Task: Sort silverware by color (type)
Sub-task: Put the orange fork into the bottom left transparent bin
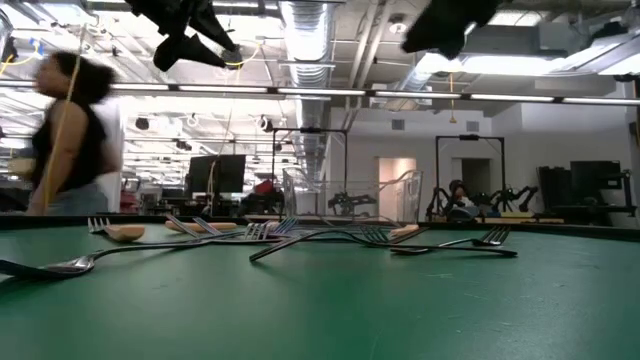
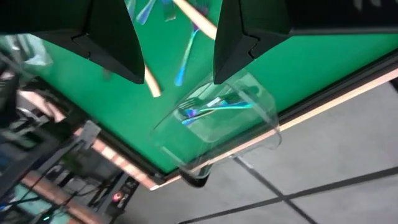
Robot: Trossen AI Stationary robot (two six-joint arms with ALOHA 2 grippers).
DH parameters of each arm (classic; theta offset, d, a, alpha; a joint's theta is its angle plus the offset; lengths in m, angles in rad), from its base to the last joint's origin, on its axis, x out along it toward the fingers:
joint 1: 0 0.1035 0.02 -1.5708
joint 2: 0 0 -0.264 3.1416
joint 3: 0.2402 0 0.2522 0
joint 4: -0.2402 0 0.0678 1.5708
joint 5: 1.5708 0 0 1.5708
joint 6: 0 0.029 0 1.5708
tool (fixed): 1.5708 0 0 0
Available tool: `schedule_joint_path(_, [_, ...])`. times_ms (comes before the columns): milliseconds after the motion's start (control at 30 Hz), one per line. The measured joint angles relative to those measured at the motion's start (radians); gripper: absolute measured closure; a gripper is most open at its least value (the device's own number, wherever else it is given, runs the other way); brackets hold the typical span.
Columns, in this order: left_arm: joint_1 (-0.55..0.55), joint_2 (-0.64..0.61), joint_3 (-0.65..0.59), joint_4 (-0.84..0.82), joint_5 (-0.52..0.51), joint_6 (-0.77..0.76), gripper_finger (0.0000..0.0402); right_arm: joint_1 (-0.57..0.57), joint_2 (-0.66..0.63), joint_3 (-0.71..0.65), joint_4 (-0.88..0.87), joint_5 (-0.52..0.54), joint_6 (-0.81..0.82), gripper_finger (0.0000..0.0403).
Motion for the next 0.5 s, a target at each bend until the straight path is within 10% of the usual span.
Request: schedule_joint_path(500, [0.000,-0.165,0.000,0.062,0.008,0.087,0.0226,-0.172,0.050,0.000,0.305,-0.046,-0.040,0.0305])
